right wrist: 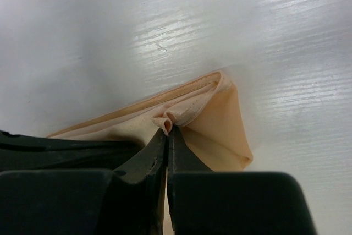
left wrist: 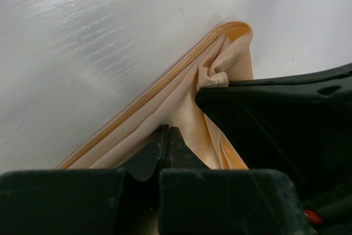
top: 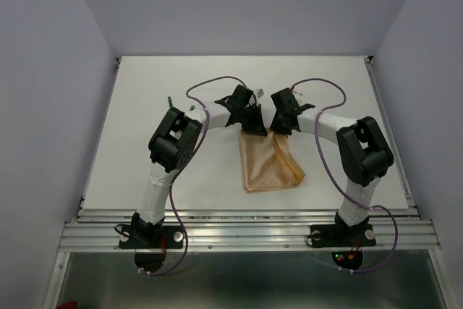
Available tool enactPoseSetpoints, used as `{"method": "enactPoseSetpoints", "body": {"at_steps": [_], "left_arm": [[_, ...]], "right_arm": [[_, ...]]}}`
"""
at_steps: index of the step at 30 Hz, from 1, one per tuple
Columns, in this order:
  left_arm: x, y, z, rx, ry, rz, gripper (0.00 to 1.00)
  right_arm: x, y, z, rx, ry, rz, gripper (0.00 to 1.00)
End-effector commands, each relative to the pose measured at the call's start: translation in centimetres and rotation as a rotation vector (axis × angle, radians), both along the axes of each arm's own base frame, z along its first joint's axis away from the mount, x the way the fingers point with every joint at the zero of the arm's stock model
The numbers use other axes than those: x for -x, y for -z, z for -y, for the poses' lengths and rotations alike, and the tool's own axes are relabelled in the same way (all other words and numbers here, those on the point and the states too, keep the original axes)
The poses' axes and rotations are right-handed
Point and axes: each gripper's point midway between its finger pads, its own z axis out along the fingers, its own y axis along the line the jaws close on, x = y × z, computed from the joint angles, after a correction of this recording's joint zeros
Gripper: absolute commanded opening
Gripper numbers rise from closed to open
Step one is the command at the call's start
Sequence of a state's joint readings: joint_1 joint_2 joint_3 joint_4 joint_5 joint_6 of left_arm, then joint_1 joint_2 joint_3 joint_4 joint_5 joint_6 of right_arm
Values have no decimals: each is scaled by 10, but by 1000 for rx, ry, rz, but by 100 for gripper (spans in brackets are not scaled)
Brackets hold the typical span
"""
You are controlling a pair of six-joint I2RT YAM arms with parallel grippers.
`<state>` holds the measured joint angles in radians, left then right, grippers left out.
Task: Fold the napkin into a case and place the utensils inside
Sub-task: Fold the lower triangle-folded napkin at the center of the board.
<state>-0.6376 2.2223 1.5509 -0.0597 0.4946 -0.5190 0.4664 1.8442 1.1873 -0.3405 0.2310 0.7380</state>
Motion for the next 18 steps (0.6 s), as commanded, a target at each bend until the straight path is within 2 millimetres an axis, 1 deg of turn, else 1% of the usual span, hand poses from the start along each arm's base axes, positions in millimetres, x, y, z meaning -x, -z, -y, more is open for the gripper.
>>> {"method": "enactPoseSetpoints", "body": {"at_steps": [1,2,4,7,8,10,13,14,18], "left_arm": [[10,17,-17,-89,5,-5,0],[10,18,-17,-90,5,-6,0],[11,19,-17,-90,6,-8,0],[11,18,-18,-90,7,-6,0],[10,17,-17,-86,7,-1,0],[11,17,-18,-86,7,-1,0],[10,16,-18,-85,6,6,0],[9,14,-18,-86,-1,11,0],[6,9,-19,-77,-17,32,0]], "right_arm": [[-9,2,-2,19,36,10,1],[-8,4,-5,20,34,7,1],[-8,6,-3,26,56,6,1],[-5,15,-5,36,63,-14,1],[-3,19,-3,50,71,-26,1],[-2,20,-5,52,76,-28,1],[-3,19,-4,55,87,-25,1],[-2,19,-9,55,78,-23,1],[1,27,-2,89,96,-49,1]]}}
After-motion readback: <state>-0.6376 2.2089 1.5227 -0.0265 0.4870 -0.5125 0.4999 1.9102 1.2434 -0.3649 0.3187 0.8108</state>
